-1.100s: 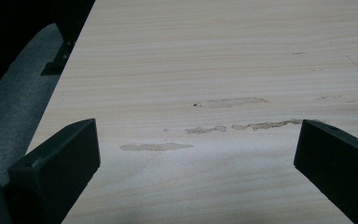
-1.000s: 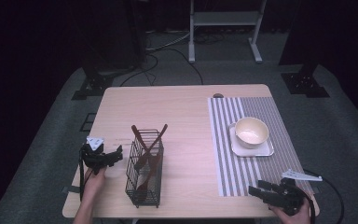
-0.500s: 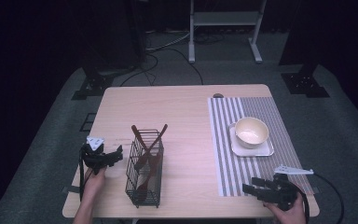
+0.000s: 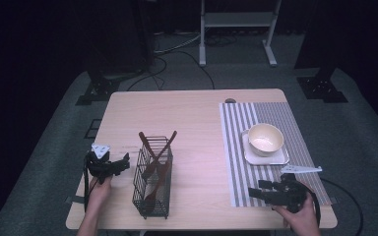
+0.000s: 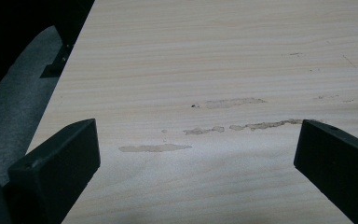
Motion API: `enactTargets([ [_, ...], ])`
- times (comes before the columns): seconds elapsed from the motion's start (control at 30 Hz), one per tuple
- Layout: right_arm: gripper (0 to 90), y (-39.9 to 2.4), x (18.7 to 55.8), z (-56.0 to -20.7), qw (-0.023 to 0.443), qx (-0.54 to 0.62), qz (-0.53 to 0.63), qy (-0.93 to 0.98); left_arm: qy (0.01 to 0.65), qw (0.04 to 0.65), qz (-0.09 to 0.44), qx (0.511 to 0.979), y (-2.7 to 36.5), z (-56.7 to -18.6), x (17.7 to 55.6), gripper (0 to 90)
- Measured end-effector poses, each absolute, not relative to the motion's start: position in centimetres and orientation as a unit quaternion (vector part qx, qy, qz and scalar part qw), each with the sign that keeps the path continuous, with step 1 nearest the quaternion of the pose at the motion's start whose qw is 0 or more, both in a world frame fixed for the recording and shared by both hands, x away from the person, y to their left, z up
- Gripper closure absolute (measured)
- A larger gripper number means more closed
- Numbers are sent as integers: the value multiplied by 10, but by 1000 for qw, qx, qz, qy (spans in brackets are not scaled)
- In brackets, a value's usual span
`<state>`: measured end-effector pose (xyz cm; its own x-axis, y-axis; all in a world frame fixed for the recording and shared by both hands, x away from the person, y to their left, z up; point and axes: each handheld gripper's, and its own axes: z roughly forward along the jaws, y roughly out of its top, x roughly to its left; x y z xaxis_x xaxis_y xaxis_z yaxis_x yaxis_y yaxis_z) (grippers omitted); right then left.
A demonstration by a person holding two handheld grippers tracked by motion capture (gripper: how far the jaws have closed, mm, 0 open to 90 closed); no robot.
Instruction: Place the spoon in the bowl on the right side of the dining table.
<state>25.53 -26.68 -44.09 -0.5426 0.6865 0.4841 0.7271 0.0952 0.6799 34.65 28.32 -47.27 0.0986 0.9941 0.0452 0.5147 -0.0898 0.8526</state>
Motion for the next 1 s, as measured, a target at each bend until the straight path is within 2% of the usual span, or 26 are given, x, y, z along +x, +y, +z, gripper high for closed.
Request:
enactTargets([
  [1.0,289,-184,289,-374,69,-406,-463,-785,577,349,344,653,285,-472,347,0],
])
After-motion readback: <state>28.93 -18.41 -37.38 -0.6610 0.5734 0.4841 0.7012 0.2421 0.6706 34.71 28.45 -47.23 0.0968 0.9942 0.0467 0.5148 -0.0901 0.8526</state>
